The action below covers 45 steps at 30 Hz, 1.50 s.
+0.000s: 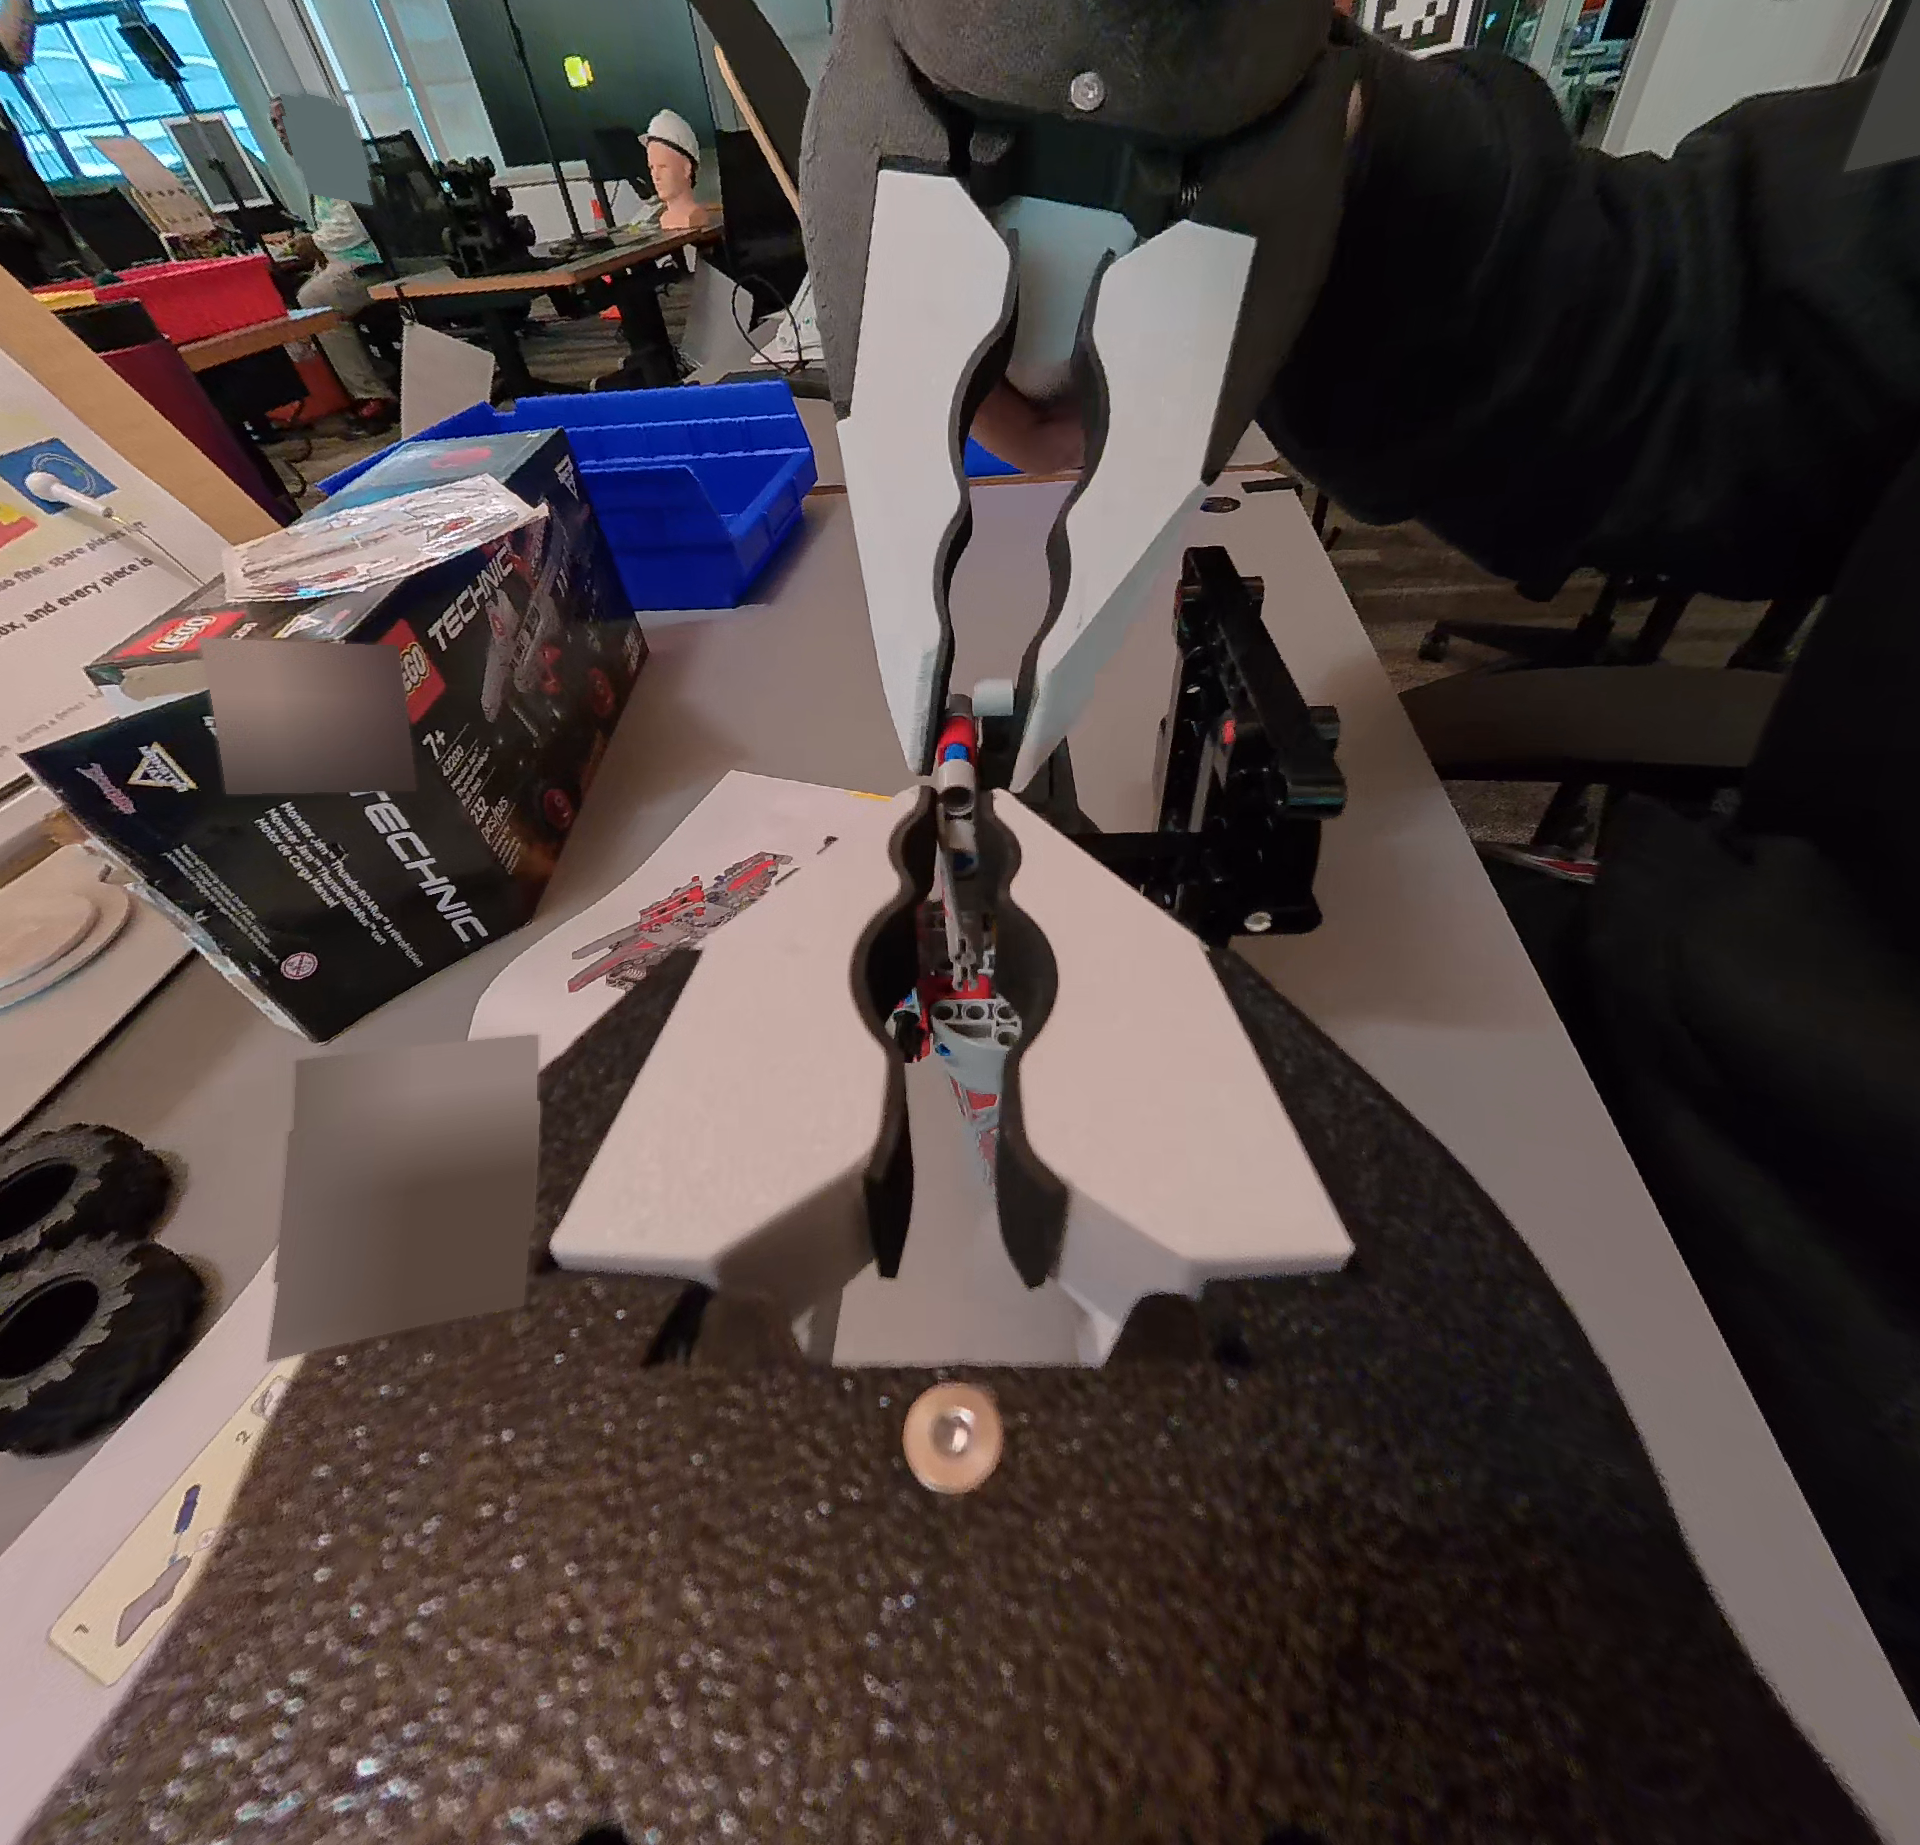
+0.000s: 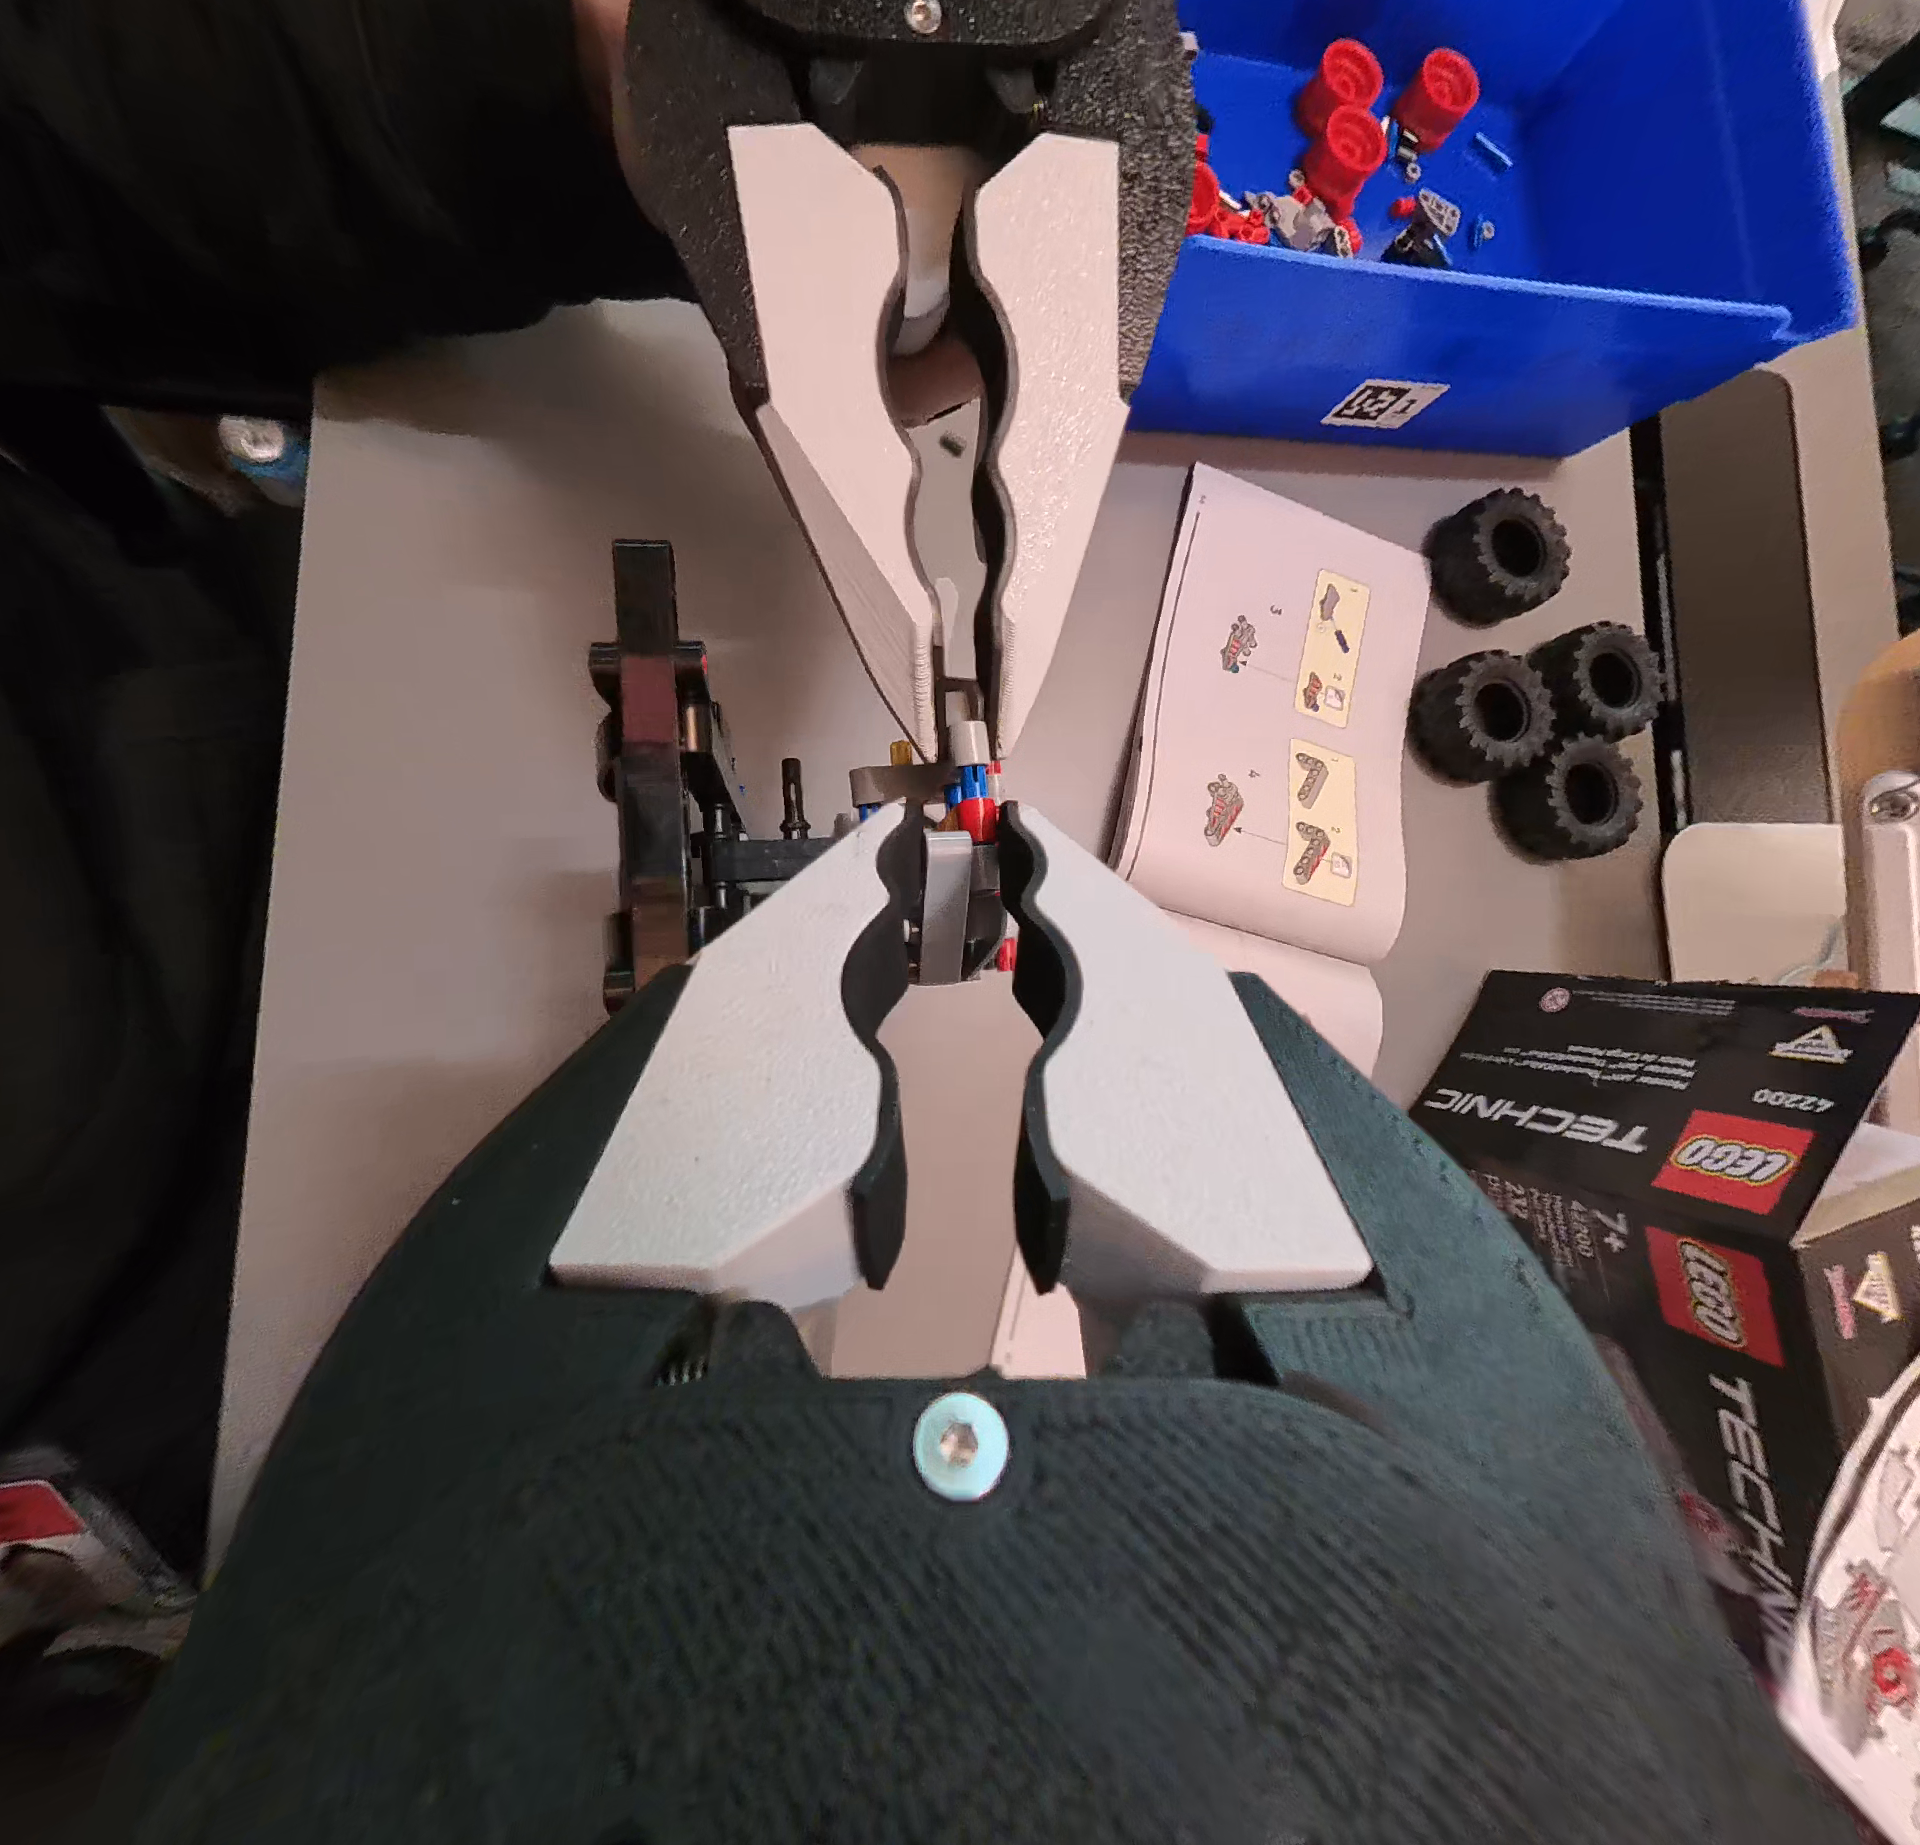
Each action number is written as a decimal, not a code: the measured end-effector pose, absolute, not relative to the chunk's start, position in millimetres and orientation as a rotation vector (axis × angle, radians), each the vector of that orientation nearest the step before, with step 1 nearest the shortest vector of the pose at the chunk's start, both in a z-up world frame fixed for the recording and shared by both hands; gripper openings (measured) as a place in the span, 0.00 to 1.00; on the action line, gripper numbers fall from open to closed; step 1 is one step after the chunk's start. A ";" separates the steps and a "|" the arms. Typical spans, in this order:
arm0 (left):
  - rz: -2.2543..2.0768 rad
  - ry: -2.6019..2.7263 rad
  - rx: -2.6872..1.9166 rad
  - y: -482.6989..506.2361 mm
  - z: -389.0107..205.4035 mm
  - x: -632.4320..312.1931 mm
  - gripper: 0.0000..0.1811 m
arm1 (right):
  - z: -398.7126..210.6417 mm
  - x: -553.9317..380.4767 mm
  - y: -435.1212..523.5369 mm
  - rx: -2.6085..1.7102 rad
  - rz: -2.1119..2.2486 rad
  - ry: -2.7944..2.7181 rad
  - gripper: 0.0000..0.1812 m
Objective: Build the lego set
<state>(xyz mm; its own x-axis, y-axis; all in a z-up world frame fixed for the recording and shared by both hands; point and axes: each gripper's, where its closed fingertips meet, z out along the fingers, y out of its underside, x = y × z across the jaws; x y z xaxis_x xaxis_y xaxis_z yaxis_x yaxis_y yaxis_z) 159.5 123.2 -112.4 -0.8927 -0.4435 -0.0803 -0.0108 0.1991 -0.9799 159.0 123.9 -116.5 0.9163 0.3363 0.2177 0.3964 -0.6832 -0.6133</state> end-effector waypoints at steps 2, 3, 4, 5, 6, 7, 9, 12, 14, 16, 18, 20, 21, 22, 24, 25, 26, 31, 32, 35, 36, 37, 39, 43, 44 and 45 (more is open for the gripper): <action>-1.740 2.136 -0.431 123.0 -112.7 159.9 0.02 | -117.0 159.8 123.8 -2.377 -0.150 -0.565 0.07; -1.743 2.138 -0.433 123.0 -112.8 159.8 0.02 | -117.0 159.5 124.1 -2.368 -0.148 -0.578 0.07; -1.744 2.140 -0.435 123.6 -113.1 159.8 0.02 | -117.1 159.3 125.0 -2.354 -0.151 -0.587 0.07; -1.743 2.142 -0.434 124.3 -113.4 159.8 0.02 | -117.2 159.1 125.9 -2.341 -0.155 -0.591 0.07; -1.739 2.145 -0.427 124.3 -113.6 159.3 0.02 | -117.1 158.5 125.8 -2.333 -0.159 -0.597 0.07; -1.721 2.142 -0.412 124.2 -113.8 159.3 0.02 | -117.2 158.9 125.8 -2.331 -0.174 -0.603 0.07; -1.651 2.125 -0.353 123.5 -113.7 159.5 0.02 | -117.4 158.5 124.9 -2.337 -0.190 -0.610 0.07; -1.566 2.106 -0.291 123.3 -113.4 159.0 0.02 | -117.2 157.9 125.0 -2.326 -0.204 -0.612 0.07; -1.539 2.102 -0.281 123.4 -113.4 159.5 0.03 | -117.1 158.1 125.6 -2.312 -0.198 -0.599 0.07; -1.586 2.134 -0.348 123.3 -113.7 159.6 0.02 | -117.0 158.1 125.9 -2.301 -0.190 -0.594 0.07; -1.686 2.164 -0.458 123.2 -113.7 159.9 0.02 | -117.1 158.7 126.4 -2.294 -0.211 -0.597 0.07; -1.759 2.186 -0.568 122.4 -114.1 160.9 0.02 | -117.3 159.4 126.1 -2.289 -0.207 -0.591 0.07; -1.744 2.192 -0.561 122.1 -114.3 160.5 0.02 | -117.2 158.7 125.8 -2.282 -0.190 -0.588 0.07; -1.686 2.188 -0.500 122.0 -114.3 159.6 0.02 | -116.8 157.7 125.7 -2.276 -0.179 -0.592 0.07; -1.535 2.172 -0.373 122.7 -114.5 158.5 0.03 | -116.9 156.5 126.2 -2.279 -0.193 -0.618 0.07; -1.489 2.168 -0.340 123.2 -114.4 158.1 0.03 | -117.1 156.2 126.6 -2.287 -0.200 -0.634 0.07; -1.468 2.168 -0.324 123.8 -114.4 157.7 0.03 | -117.2 155.9 127.4 -2.291 -0.208 -0.653 0.07; -1.579 2.209 -0.422 125.8 -114.9 157.2 0.02 | -118.1 155.3 129.5 -2.306 -0.223 -0.706 0.07; -1.637 2.224 -0.471 125.4 -114.7 157.0 0.02 | -118.2 155.5 129.3 -2.313 -0.233 -0.719 0.06; -1.763 2.237 -0.547 125.5 -114.9 157.0 0.02 | -118.8 155.7 130.0 -2.318 -0.255 -0.739 0.07; -1.738 2.227 -0.508 125.3 -114.9 157.0 0.02 | -118.8 155.9 129.6 -2.320 -0.269 -0.756 0.07; -1.679 2.214 -0.453 124.9 -115.0 157.0 0.02 | -118.9 156.1 129.2 -2.324 -0.283 -0.767 0.07; -1.540 2.197 -0.354 124.6 -115.0 156.4 0.02 | -118.8 155.5 128.5 -2.329 -0.306 -0.793 0.06; -1.392 2.188 -0.283 124.5 -114.8 155.7 0.03 | -119.3 155.8 127.8 -2.368 -0.348 -0.827 0.07; -1.393 2.190 -0.293 124.4 -114.8 156.2 0.03 | -119.4 156.5 127.4 -2.380 -0.365 -0.838 0.07; -1.402 2.193 -0.301 124.1 -114.9 156.2 0.03 | -119.7 156.7 127.2 -2.393 -0.372 -0.838 0.07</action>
<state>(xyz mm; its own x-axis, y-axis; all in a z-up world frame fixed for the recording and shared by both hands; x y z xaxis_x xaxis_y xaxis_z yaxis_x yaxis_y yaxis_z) 156.2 124.1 -114.9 -0.8424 -0.4461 -0.3022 0.0869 0.4410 -0.8933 156.7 127.2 -119.7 0.7650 0.4813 0.4279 0.6402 -0.6406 -0.4240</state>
